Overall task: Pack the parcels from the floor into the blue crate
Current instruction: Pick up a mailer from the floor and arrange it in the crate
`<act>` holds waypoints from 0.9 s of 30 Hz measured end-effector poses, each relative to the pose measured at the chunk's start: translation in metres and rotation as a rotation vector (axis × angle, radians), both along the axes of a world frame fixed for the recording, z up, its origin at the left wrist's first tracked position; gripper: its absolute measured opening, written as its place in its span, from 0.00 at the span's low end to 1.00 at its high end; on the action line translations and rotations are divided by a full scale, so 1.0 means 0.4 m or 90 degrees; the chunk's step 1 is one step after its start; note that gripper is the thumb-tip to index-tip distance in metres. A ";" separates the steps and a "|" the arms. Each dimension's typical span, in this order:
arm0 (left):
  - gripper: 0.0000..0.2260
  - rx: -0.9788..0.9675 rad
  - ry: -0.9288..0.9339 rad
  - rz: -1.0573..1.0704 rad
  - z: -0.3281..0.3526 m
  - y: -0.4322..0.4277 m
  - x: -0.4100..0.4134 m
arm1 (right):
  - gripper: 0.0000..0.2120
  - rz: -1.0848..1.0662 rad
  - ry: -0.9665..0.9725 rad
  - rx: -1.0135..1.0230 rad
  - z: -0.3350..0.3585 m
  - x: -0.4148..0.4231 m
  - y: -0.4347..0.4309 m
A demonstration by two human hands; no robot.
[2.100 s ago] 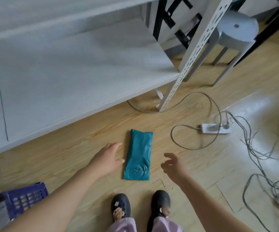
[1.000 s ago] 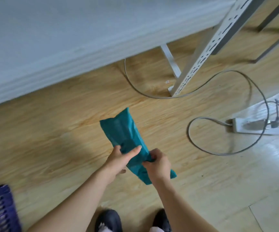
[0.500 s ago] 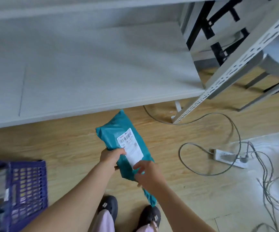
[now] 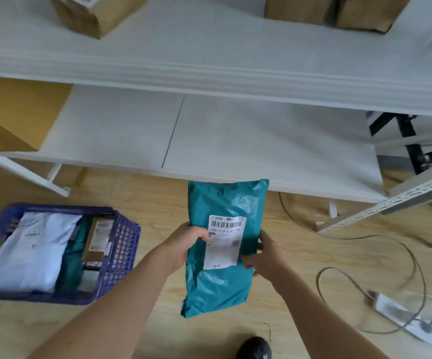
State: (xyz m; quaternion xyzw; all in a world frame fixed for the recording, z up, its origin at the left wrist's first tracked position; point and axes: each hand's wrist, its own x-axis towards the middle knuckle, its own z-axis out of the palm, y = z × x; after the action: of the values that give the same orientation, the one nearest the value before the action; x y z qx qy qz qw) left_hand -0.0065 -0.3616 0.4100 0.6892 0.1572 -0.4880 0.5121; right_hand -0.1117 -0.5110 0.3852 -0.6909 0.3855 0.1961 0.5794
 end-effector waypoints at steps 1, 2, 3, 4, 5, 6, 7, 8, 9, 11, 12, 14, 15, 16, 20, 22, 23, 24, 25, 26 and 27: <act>0.16 -0.009 -0.015 0.001 0.016 0.036 0.007 | 0.23 -0.002 -0.014 0.004 0.011 0.012 0.034; 0.17 -0.020 -0.033 0.004 0.028 0.074 0.015 | 0.19 -0.012 -0.025 0.009 0.022 0.025 0.069; 0.17 -0.025 -0.059 0.008 0.043 0.114 0.025 | 0.16 -0.024 -0.037 0.015 0.029 0.038 0.107; 0.17 -0.029 -0.089 0.013 0.052 0.156 0.036 | 0.14 -0.032 -0.049 0.019 0.033 0.053 0.147; 0.17 -0.028 -0.121 0.022 0.059 0.204 0.046 | 0.12 -0.036 -0.061 0.022 0.037 0.067 0.189; 0.18 -0.027 -0.146 0.030 0.057 0.258 0.054 | 0.11 -0.038 -0.073 0.024 0.043 0.081 0.235; 0.20 -0.028 -0.162 0.037 0.064 0.314 0.059 | 0.10 -0.039 -0.083 0.025 0.047 0.095 0.282; 0.24 -0.035 -0.165 0.043 0.065 0.373 0.063 | 0.10 -0.041 -0.090 0.025 0.053 0.108 0.331; 0.28 -0.041 -0.163 0.049 0.071 0.434 0.065 | 0.10 -0.042 -0.096 0.024 0.061 0.120 0.382; 0.35 -0.026 -0.164 0.050 0.085 0.566 0.067 | 0.09 -0.045 -0.100 0.021 0.080 0.145 0.487; 0.36 -0.010 -0.172 0.050 0.086 0.634 0.070 | 0.10 -0.047 -0.100 0.019 0.089 0.158 0.540; 0.33 -0.002 -0.180 0.062 0.095 0.765 0.079 | 0.10 -0.046 -0.101 0.022 0.111 0.182 0.647; 0.30 -0.001 -0.175 0.072 0.103 0.824 0.084 | 0.11 -0.040 -0.104 0.020 0.123 0.195 0.699; 0.27 -0.003 -0.166 0.083 0.117 0.877 0.088 | 0.12 -0.034 -0.108 0.016 0.134 0.207 0.750; 0.30 0.004 -0.179 0.111 0.145 1.051 0.121 | 0.13 -0.021 -0.132 0.007 0.171 0.265 0.931; 0.28 -0.003 -0.192 0.118 0.144 1.112 0.149 | 0.13 -0.019 -0.136 0.013 0.172 0.300 1.000; 0.28 0.003 -0.191 0.118 0.140 1.136 0.164 | 0.13 -0.017 -0.137 0.017 0.170 0.318 1.028; 0.29 0.013 -0.187 0.118 0.131 1.160 0.180 | 0.13 -0.013 -0.133 0.017 0.164 0.337 1.054; 0.29 0.022 -0.186 0.116 0.120 1.181 0.198 | 0.13 -0.007 -0.128 0.017 0.157 0.354 1.076; 0.30 0.027 -0.184 0.113 0.108 1.200 0.217 | 0.13 0.000 -0.121 0.013 0.146 0.373 1.095; 0.30 0.032 -0.182 0.115 0.093 1.215 0.238 | 0.13 0.005 -0.117 0.006 0.133 0.393 1.112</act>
State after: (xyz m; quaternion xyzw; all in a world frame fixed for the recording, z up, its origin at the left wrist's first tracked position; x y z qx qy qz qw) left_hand 0.0886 0.1242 0.4474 0.7474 0.1563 -0.3326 0.5535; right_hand 0.0455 -0.0662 0.4385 -0.7047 0.3265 0.1360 0.6150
